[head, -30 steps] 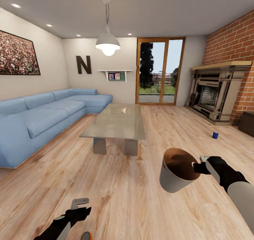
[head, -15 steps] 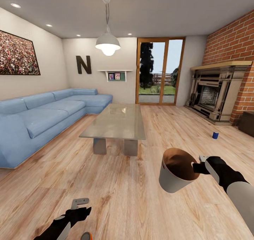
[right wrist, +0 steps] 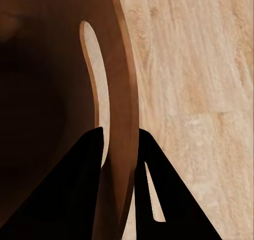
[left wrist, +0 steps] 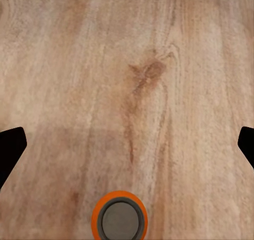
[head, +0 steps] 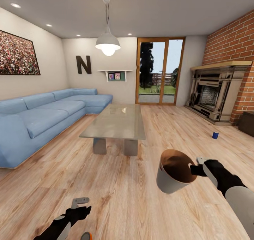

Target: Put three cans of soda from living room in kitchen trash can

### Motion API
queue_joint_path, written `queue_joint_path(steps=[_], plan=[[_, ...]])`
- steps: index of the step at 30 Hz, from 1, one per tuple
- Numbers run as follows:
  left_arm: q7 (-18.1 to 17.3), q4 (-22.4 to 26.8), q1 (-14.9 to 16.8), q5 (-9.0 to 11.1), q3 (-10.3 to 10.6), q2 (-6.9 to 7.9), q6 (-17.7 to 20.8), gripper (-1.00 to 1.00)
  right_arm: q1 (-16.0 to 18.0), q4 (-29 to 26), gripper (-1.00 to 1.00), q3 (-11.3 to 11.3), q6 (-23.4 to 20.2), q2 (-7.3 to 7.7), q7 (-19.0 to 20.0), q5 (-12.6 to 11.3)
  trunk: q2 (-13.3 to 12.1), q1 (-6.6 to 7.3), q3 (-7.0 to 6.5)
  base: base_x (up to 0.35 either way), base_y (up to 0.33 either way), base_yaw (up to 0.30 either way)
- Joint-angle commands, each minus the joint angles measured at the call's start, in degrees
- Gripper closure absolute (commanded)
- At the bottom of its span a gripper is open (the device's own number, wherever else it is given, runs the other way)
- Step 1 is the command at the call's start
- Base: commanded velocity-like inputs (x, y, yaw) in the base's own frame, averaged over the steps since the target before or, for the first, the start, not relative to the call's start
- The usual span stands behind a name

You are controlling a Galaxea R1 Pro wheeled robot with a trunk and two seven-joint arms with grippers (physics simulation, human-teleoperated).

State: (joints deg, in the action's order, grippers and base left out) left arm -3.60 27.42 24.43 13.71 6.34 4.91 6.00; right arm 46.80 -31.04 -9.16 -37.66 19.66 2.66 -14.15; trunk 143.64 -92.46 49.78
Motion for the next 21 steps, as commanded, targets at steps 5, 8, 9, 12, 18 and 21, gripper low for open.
queue_joint_path(steps=[5, 8, 9, 12, 18, 21], plan=[[0.00, -0.01, 0.00, 0.00, 0.00, 0.00, -0.01, -1.00, 0.04, -1.47, 1.00, 1.19, 1.18, -0.01, 0.87, 0.93, 0.01, 0.01, -0.01, 0.000, 0.000, 0.000], [0.00, -0.01, 0.00, 0.00, 0.00, 0.00, -0.01, -1.00, 0.04, -2.32, 1.00, 1.80, 1.18, -0.01, 1.17, 1.62, 0.01, 0.01, -0.01, 0.000, 0.000, 0.000], [0.00, -0.01, 0.00, 0.00, 0.00, 0.00, -0.01, -1.00, 0.04, -2.60, 1.00, 1.94, 1.18, -0.01, 1.28, 1.85, 0.01, 0.01, -0.01, 0.000, 0.000, 0.000], [0.00, -0.01, 0.00, 0.00, 0.00, 0.00, -0.01, -1.00, 0.04, -3.42, 1.00, 1.94, 1.18, -0.01, 1.58, 2.52, 0.01, 0.01, -0.01, 0.000, 0.000, 0.000], [0.00, -0.01, 0.00, 0.00, 0.00, 0.00, -0.01, -1.00, 0.04, -5.07, 1.00, 1.94, 1.18, -0.01, 2.19, 3.63, 0.01, 0.01, -0.01, 0.000, 0.000, 0.000], [0.00, -0.03, 0.00, 0.00, 0.09, -0.24, -0.39, -1.00, 0.90, -5.82, 1.00, 0.57, 1.97, -0.61, 1.62, 4.52, 0.01, 0.01, -0.01, 0.000, 0.000, 0.000]])
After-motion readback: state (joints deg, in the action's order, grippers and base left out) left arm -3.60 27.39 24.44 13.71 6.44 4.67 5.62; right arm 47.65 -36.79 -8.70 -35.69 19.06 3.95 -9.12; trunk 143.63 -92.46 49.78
